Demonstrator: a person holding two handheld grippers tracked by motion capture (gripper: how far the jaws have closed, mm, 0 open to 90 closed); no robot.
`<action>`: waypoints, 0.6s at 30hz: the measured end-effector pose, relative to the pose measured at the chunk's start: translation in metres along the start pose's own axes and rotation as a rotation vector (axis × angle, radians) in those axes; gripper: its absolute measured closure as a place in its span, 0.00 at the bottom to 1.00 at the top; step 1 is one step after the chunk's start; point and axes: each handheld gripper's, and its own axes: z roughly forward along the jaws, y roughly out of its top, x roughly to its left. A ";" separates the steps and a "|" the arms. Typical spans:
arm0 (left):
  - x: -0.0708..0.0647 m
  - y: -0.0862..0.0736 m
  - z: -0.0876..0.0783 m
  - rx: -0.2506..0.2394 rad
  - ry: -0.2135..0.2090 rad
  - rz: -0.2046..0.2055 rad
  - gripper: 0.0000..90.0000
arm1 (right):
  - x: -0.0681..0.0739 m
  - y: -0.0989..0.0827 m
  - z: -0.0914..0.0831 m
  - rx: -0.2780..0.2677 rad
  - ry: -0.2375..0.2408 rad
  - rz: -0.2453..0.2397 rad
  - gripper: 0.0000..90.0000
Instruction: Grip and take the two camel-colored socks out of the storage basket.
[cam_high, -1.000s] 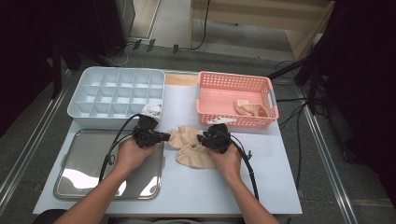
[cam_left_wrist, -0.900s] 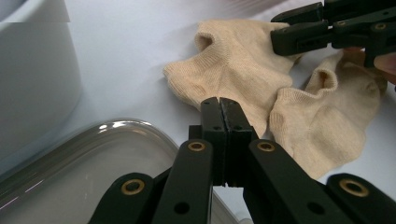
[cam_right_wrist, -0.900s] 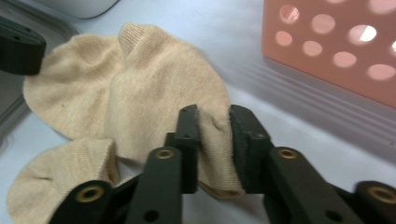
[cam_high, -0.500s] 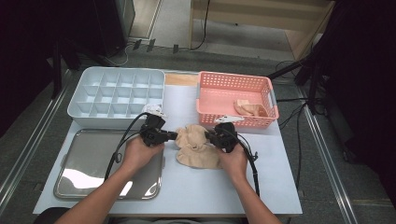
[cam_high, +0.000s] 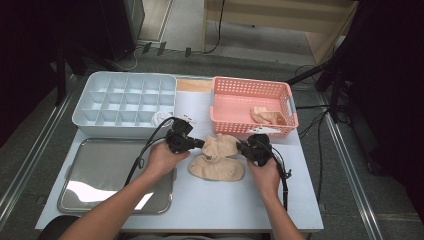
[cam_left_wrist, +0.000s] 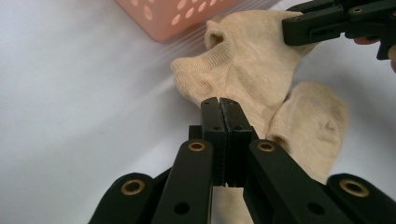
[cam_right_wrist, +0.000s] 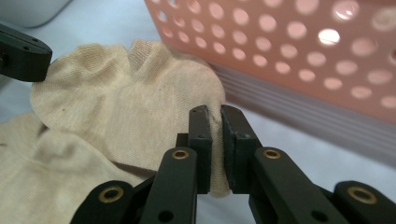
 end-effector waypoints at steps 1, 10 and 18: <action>0.000 0.000 0.002 0.000 -0.002 -0.001 1.00 | -0.001 -0.002 0.001 0.007 -0.002 0.002 0.91; 0.008 -0.002 0.001 0.028 0.008 -0.004 1.00 | -0.001 -0.004 -0.002 -0.005 0.038 0.031 0.76; 0.011 -0.006 -0.007 0.032 0.018 -0.008 1.00 | -0.001 0.000 -0.013 -0.030 0.075 0.044 0.81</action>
